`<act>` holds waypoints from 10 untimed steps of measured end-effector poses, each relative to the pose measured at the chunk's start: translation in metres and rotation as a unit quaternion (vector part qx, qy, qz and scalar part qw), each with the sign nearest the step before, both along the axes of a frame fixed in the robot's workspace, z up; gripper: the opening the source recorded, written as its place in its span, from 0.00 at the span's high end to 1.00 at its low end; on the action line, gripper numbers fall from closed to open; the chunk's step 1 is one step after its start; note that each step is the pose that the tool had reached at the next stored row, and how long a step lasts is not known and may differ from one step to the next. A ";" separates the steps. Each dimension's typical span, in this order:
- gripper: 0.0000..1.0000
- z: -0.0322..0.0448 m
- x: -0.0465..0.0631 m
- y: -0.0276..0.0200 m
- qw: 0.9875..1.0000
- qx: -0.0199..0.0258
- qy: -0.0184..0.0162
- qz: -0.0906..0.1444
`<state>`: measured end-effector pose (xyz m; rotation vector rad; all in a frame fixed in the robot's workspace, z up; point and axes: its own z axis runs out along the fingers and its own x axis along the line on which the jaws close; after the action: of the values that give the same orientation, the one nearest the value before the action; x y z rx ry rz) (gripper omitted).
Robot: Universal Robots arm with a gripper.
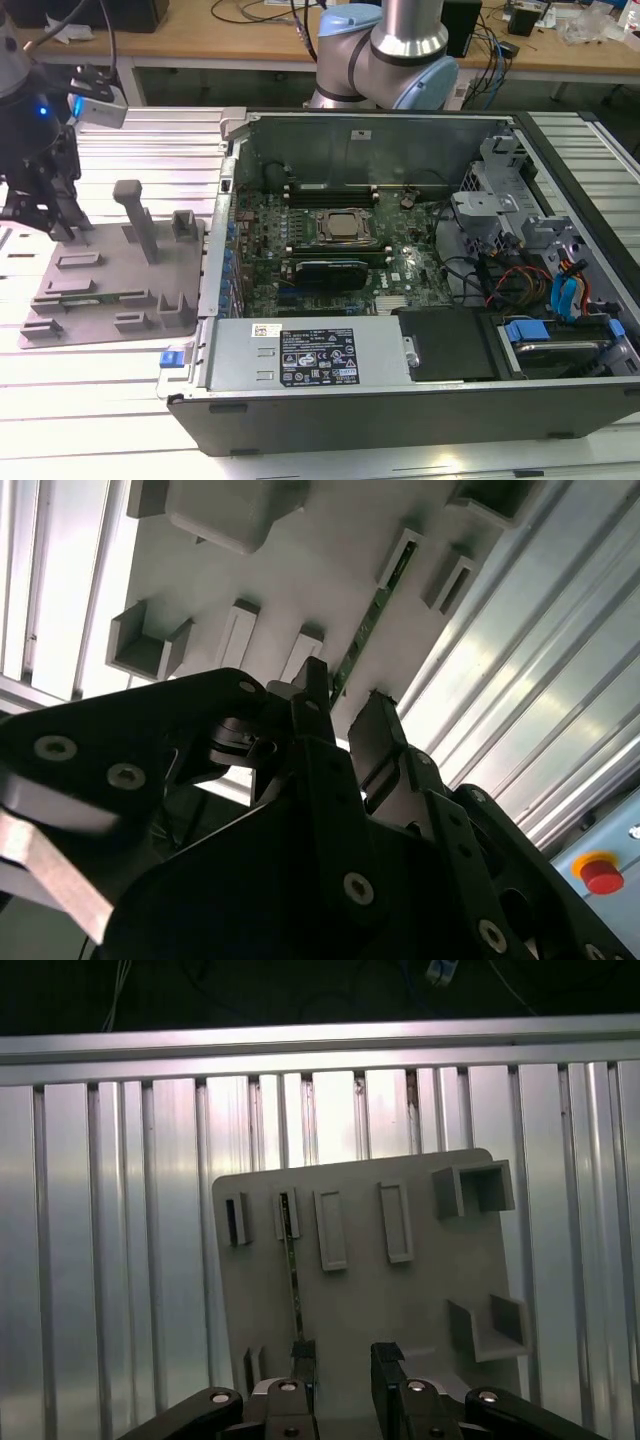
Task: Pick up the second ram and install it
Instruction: 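Pick up the second ram and move it above second insertion slot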
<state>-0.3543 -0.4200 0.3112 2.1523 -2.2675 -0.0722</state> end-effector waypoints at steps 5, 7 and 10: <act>0.66 -0.0044 0.000 -0.0016 1.000 0.000 0.000 0.000; 0.66 -0.0080 0.000 -0.0048 1.000 0.000 0.000 0.000; 0.66 -0.0131 0.000 -0.0089 1.000 0.000 0.000 0.001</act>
<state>-0.3543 -0.4289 0.2981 2.1545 -2.2655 -0.0722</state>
